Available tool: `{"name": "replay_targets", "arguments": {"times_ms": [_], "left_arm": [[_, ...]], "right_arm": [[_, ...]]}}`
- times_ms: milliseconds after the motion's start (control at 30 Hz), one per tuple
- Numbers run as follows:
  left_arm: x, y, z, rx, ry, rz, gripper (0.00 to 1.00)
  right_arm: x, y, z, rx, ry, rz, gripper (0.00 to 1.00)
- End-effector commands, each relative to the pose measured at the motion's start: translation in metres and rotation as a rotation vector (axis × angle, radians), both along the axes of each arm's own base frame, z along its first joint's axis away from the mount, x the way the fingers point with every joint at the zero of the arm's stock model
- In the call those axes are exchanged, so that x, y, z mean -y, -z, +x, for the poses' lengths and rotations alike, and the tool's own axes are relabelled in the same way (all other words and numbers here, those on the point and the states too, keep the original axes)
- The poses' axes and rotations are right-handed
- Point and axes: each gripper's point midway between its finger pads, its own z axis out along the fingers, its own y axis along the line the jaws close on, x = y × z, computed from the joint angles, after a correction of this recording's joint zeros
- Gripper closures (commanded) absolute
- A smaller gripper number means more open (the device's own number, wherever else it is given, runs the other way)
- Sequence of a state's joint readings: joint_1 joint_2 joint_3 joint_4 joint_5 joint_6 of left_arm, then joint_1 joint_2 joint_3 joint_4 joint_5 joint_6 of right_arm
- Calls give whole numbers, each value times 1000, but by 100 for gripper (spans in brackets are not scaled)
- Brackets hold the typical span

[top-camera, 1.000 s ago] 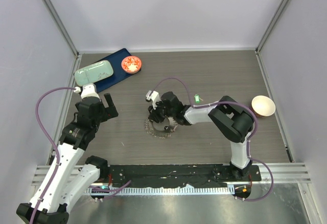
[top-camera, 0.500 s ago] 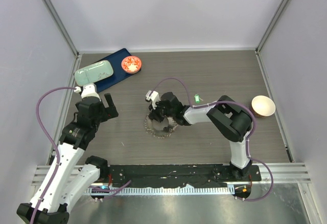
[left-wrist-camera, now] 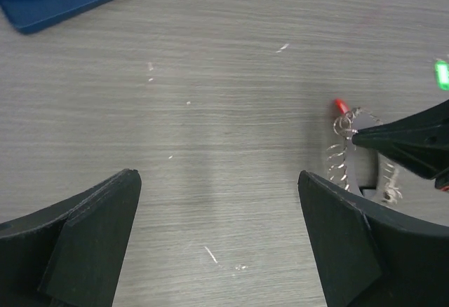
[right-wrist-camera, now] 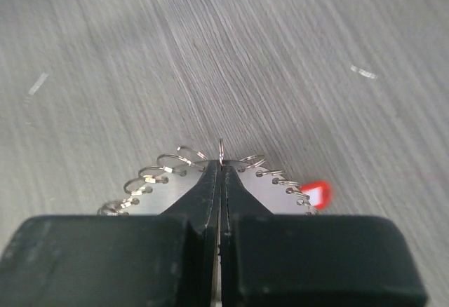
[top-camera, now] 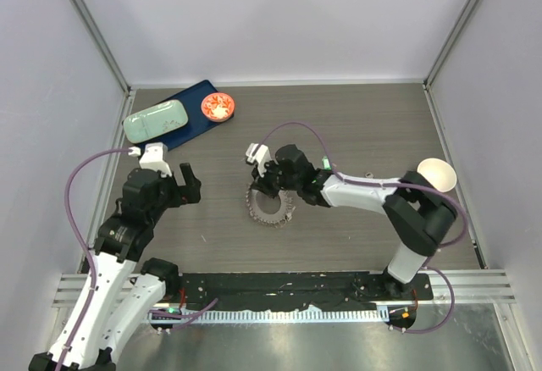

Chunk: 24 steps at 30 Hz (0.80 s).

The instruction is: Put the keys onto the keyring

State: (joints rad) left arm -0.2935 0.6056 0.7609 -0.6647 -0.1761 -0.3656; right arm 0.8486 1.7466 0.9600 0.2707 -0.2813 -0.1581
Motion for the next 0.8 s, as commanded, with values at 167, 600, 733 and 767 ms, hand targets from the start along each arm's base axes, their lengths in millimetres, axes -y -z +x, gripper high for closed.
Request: {"name": "replay_targets", "arguments": {"times_ms": [167,600,733,767], "left_arm": [[50,-34,-5,200,331,-77,0],[116,-48,-24,186,648,-340,0],[123,-60,-31,259,660,-399,3],[126,-66,-31,287,670,-412,3]], "right_arm": [[32,-83,-51,45,-96,-52,99],[77,-126,-95,1,-95,-316,99],[85,-142,-95,55,-105,-310,99],[86,-145,-97,60,-111,-306,99]]}}
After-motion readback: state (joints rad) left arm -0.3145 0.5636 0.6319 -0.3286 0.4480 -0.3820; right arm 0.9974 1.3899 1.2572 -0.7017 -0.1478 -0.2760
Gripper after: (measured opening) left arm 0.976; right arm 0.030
